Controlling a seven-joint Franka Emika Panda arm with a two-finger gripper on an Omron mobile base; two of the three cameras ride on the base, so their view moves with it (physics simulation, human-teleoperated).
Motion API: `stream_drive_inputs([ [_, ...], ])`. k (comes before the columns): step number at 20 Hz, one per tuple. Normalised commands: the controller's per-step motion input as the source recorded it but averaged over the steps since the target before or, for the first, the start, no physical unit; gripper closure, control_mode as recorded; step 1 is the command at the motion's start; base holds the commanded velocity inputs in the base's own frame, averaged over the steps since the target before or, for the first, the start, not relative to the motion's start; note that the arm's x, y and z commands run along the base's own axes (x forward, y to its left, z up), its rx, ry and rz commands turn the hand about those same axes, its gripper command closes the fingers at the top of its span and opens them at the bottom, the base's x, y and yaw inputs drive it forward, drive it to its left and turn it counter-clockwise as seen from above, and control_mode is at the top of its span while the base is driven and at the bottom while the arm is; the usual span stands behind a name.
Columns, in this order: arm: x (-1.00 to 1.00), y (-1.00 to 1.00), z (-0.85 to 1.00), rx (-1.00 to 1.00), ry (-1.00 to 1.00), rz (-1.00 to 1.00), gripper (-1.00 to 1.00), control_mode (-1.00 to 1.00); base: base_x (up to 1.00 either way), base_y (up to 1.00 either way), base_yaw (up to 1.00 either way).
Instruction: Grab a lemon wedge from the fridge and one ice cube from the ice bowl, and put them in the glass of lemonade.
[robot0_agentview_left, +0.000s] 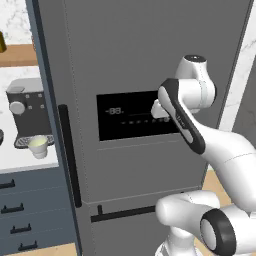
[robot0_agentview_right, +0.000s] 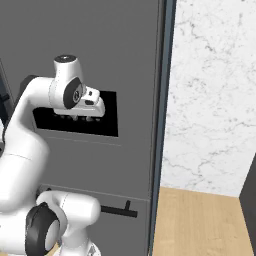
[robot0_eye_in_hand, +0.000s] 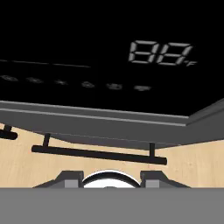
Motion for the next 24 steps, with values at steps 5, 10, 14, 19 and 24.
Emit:
stream_drive_inputs([
  [5, -0.26, -0.03, 0.00, 0.00, -0.08, 0.00, -1.00, -1.00, 0.00, 0.00, 0.00],
  [10, -0.97, -0.07, 0.00, 0.01, -0.01, 0.00, -1.00, -1.00, 0.00, 0.00, 0.00],
  [14, -0.82, 0.00, -0.01, 0.00, 0.00, 0.00, -1.00, -1.00, 0.00, 0.00, 0.00],
  [19, -0.28, 0.00, 0.00, 0.01, 0.00, 0.00, -1.00, 1.00, -0.17, 0.12, -0.02],
  [24, 0.00, 0.00, 0.00, 0.00, 0.00, 0.00, -1.00, 1.00, -0.31, 0.91, -0.18],
])
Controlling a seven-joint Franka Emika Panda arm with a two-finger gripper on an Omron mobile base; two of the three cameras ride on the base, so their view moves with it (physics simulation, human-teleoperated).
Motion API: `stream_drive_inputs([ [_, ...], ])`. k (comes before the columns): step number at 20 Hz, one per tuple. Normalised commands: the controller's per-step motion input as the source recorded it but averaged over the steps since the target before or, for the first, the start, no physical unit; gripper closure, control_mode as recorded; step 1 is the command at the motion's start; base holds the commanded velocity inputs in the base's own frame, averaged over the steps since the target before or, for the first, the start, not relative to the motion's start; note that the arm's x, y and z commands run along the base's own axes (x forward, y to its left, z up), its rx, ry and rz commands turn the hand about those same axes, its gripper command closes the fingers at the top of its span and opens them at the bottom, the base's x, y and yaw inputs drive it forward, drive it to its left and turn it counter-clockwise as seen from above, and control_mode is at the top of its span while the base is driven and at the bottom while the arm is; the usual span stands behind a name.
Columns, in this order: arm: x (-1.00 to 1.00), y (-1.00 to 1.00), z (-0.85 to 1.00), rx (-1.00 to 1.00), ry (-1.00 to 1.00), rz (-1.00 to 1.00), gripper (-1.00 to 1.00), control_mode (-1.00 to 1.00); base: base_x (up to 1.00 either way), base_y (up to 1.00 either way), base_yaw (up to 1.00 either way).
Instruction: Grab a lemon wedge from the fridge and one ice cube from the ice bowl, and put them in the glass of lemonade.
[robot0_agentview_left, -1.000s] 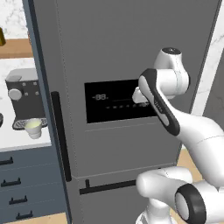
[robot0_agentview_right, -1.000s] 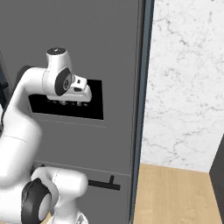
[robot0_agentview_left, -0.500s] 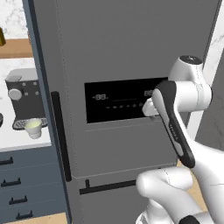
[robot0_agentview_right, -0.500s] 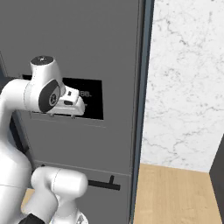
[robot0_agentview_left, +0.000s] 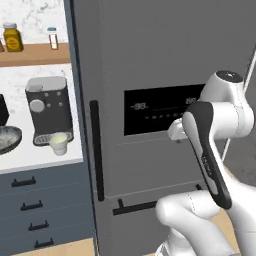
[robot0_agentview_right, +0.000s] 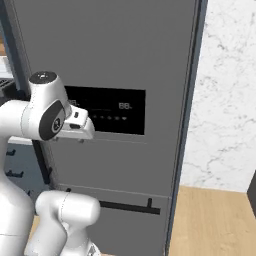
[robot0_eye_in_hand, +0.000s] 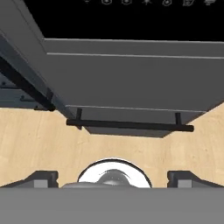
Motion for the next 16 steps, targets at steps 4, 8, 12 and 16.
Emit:
stream_drive_inputs([
  [4, 0.00, 0.00, 0.00, 0.00, 0.00, 0.00, -1.00, 1.00, -0.12, 0.98, -0.16],
  [8, 0.00, 0.00, 0.00, 0.00, 0.00, 0.00, -1.00, 1.00, -0.05, 0.58, -0.20],
  [12, 0.00, 0.00, 0.00, 0.00, 0.00, 0.00, -1.00, 1.00, -0.47, 0.05, -0.29],
  [16, 0.00, 0.00, 0.00, 0.00, 0.00, 0.00, -1.00, 1.00, -0.50, 0.28, -0.27],
])
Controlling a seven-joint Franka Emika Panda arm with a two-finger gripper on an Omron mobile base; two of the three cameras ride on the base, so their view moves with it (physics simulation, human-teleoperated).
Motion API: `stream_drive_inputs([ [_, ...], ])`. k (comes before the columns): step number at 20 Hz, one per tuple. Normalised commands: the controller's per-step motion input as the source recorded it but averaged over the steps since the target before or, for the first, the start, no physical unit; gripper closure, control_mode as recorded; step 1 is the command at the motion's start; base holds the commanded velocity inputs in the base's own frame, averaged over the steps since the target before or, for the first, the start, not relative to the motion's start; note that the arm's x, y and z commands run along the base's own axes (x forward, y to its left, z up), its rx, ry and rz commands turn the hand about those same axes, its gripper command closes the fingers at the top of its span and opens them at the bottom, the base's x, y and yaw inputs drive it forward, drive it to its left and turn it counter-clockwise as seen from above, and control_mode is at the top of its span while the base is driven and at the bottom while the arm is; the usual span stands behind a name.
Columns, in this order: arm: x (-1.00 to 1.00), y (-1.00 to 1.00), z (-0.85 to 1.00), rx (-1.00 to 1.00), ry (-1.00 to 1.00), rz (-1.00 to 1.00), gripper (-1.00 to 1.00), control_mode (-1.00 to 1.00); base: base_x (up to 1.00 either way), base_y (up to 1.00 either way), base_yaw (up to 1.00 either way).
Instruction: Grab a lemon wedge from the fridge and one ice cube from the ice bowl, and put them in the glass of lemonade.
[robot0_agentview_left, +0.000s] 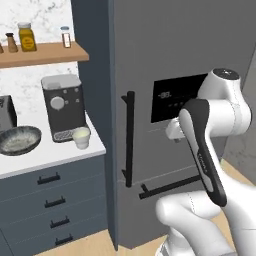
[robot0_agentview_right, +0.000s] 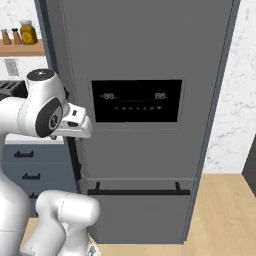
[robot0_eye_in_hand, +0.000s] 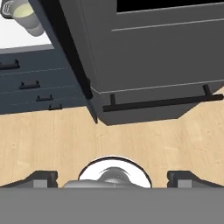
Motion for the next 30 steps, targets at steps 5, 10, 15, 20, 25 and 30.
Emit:
stream_drive_inputs([
  [5, 0.00, 0.00, 0.00, 0.00, 0.00, 0.00, -1.00, 1.00, -0.27, 0.45, -0.11],
  [10, 0.00, 0.00, 0.00, 0.00, 0.00, 0.00, -1.00, 1.00, -0.10, 0.57, -0.12],
  [15, 0.00, 0.00, 0.00, 0.00, 0.00, 0.00, -1.00, 1.00, -0.09, 0.24, -0.13],
  [20, 0.00, 0.00, 0.00, 0.00, 0.00, 0.00, -1.00, 1.00, -0.26, 0.00, -0.08],
  [25, 0.00, 0.00, 0.00, 0.00, 0.00, 0.00, -1.00, 1.00, -0.42, 0.00, -0.05],
  [30, -0.33, 0.00, 0.22, 0.00, -0.18, 0.00, -1.00, -1.00, 0.00, 0.00, 0.00],
])
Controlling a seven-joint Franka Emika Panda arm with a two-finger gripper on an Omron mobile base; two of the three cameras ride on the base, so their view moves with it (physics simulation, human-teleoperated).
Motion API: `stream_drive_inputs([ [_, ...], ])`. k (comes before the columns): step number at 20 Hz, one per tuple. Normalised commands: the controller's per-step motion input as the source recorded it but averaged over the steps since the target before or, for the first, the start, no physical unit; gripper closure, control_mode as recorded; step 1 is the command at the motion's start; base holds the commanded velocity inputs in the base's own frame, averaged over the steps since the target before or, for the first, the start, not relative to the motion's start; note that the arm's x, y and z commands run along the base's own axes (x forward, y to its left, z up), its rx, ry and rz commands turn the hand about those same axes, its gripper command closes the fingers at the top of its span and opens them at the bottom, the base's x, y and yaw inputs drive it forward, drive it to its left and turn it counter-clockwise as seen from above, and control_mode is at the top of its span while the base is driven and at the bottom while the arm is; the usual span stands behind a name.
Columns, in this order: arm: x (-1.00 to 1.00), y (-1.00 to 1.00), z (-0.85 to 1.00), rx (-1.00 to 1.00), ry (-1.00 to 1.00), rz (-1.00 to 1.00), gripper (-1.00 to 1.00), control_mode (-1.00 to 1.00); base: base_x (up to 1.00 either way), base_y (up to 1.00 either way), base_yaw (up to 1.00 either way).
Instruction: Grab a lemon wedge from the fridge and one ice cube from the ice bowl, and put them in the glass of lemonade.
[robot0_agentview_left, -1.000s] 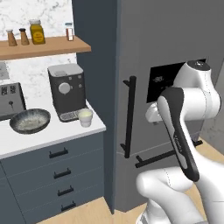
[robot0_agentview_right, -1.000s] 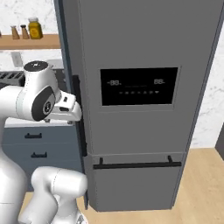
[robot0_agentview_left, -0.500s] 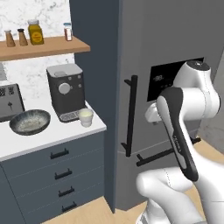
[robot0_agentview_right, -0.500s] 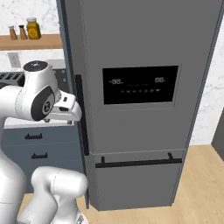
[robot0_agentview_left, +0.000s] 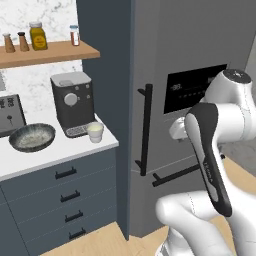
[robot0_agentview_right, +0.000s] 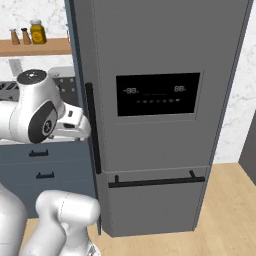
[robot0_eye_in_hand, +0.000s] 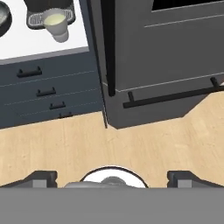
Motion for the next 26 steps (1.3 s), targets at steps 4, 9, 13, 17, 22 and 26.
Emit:
stream_drive_inputs([
  [4, -0.09, 0.04, 0.60, -0.05, -0.28, 0.04, -1.00, -1.00, 0.00, 0.00, 0.00],
  [9, 0.00, 0.01, 0.76, -0.10, -0.23, 0.07, -1.00, -1.00, 0.00, 0.00, 0.00],
  [13, 0.24, -0.08, 0.31, -0.02, -0.01, 0.02, -1.00, -1.00, 0.00, 0.00, 0.00],
  [17, 0.38, -0.23, 0.00, 0.02, 0.02, 0.07, -1.00, -1.00, 0.00, 0.00, 0.00],
  [22, 0.71, -0.21, -0.45, 0.09, -0.03, 0.09, -1.00, -1.00, 0.00, 0.00, 0.00],
  [26, 0.99, 0.22, -0.34, 0.05, -0.15, 0.02, -1.00, -1.00, 0.00, 0.00, 0.00],
])
